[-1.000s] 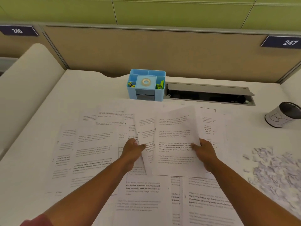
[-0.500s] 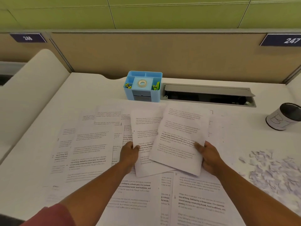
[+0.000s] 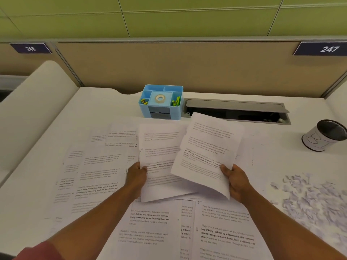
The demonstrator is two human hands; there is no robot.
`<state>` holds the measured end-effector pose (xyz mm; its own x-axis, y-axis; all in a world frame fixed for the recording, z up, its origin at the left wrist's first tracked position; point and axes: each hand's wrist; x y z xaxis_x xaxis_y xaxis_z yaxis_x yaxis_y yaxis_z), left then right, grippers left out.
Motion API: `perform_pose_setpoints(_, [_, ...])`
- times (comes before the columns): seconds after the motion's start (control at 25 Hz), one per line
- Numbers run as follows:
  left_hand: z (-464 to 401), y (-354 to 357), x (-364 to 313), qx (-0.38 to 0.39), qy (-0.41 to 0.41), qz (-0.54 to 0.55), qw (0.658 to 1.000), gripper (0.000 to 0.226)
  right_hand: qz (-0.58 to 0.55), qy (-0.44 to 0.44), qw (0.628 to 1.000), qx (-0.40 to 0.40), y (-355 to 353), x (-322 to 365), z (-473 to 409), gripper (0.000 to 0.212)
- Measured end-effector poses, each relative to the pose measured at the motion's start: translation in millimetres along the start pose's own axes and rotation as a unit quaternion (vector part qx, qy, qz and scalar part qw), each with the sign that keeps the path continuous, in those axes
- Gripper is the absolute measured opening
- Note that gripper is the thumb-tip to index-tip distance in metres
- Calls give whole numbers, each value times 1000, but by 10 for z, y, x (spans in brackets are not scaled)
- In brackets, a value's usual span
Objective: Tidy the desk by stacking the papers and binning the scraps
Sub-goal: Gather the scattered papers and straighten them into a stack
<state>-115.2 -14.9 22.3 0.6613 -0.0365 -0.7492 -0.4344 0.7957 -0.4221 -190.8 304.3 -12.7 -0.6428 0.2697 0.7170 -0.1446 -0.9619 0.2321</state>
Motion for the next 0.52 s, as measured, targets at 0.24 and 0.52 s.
perform_pose_setpoints(0.24, [-10,-646,-586,-127,198,-92,968,28,3,4,1000,7,10,-20,-7,20])
perform_pose_setpoints(0.52, [-38,-733,-727,27,173,-61,983,20,13,-9,999,44,87,2,99,22])
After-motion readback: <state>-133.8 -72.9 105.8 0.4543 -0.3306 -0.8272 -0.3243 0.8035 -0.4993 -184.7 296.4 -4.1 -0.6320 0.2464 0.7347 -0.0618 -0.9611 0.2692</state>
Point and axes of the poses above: each hand's wrist, its own z-axis away from the middle knuckle, its own y-axis out of the palm, x = y × z, and after that the axes turned 3 degrees about -x, right-handed
